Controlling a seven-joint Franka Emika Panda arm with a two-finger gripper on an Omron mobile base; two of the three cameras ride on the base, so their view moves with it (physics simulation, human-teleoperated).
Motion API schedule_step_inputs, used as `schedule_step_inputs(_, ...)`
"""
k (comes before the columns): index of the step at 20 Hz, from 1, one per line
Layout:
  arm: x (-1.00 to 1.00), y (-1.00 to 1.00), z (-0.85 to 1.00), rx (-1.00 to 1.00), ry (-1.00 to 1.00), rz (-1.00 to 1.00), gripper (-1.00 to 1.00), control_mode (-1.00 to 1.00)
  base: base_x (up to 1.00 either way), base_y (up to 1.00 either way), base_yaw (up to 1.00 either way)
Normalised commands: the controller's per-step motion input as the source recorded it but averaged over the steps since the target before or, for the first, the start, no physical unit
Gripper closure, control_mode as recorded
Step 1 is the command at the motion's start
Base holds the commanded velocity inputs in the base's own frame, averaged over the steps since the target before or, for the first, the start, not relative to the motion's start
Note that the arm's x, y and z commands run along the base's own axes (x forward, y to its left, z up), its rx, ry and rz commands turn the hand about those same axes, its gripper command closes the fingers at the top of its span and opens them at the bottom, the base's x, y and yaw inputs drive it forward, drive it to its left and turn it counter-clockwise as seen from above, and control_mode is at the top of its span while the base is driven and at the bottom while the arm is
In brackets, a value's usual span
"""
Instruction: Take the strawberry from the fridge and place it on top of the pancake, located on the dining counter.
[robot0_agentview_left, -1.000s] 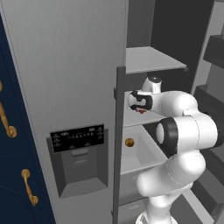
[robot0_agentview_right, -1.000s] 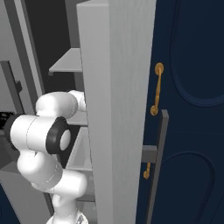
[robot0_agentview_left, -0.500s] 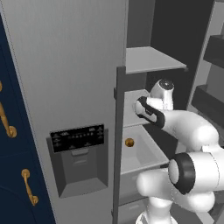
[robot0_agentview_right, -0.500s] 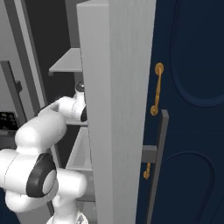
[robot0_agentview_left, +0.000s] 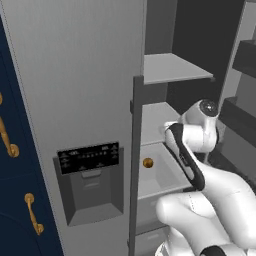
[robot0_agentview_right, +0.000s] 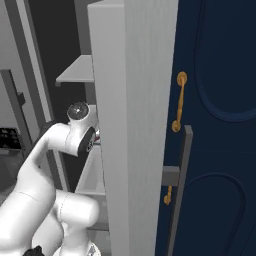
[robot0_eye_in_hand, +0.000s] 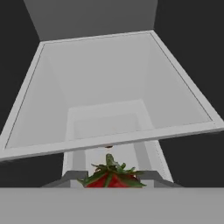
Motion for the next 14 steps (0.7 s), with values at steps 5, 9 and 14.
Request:
schedule_step_inputs(5,-0.72,0.0,0.57,0.0,0.0,0.01,1.0,-1.0,0.0,0.0,0.0)
schedule_step_inputs(9,-0.7,0.0,0.67,-0.03,0.05,0.0,1.0,-1.0,0.0,0.0,0.0)
schedule_step_inputs(14,-0.58,0.09,0.51,-0.14,0.17,0.0,1.0,-1.0,0.0,0.0,0.0)
